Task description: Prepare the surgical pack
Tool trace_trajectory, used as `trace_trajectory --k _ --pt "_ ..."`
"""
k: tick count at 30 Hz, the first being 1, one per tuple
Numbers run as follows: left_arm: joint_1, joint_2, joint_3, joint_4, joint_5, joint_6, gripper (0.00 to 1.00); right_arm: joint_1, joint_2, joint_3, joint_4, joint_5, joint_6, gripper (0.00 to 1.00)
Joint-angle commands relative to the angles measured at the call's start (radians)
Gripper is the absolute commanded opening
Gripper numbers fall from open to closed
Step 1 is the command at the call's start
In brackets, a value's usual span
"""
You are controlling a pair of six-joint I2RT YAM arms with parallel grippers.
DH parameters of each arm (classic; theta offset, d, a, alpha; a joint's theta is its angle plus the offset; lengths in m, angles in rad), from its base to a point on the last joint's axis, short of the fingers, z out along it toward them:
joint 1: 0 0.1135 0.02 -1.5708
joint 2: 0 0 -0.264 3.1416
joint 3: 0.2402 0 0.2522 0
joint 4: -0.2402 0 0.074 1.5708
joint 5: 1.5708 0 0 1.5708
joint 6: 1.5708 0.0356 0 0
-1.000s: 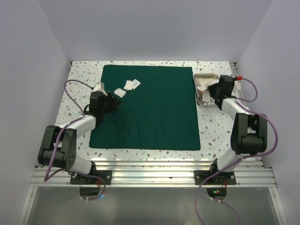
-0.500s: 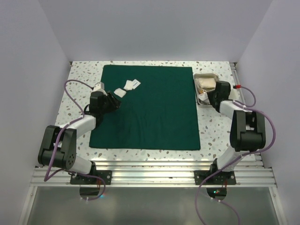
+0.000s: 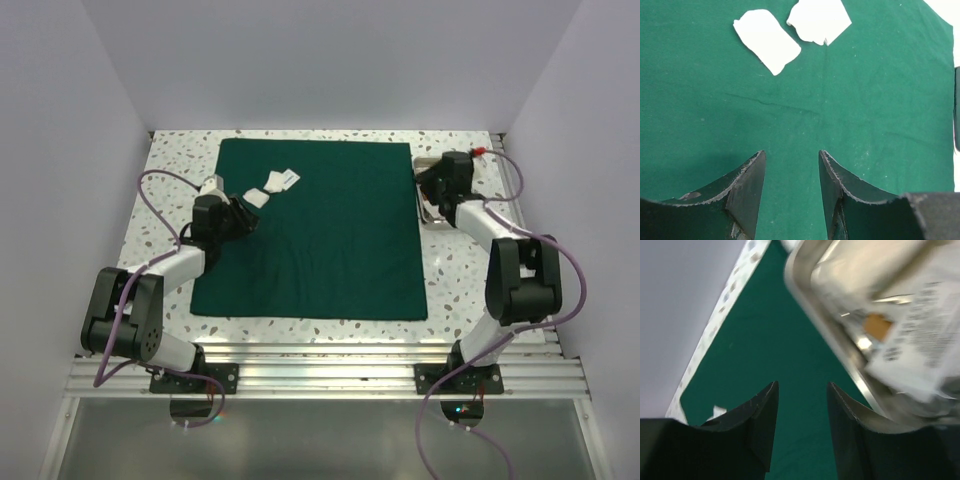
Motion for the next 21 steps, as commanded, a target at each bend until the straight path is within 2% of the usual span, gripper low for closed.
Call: trace_trajectory --k 1,8,13,18,21 --pt "-0.004 -0.016 -0.004 0.057 -0.015 0.026 0.5 0.113 0.062 0.129 0.051 -0.178 -0.116 0.46" --pt "-0.004 -0.01 0.007 0.048 -0.027 0.029 0.51 0.301 0.295 0.313 0.163 -0.375 -0.068 0.44" --pt "-0.004 -0.025 0.004 0.039 -0.044 0.035 0.51 0.438 0.478 0.469 0.194 -0.366 0.008 0.43" --pt "-0.004 -0.03 -0.002 0.045 -0.046 0.032 0.5 0.501 0.607 0.616 0.215 -0.367 0.092 0.44" --pt "-0.002 -0.028 -0.004 0.045 -0.049 0.034 0.5 0.528 0.662 0.649 0.241 -0.343 0.136 0.44"
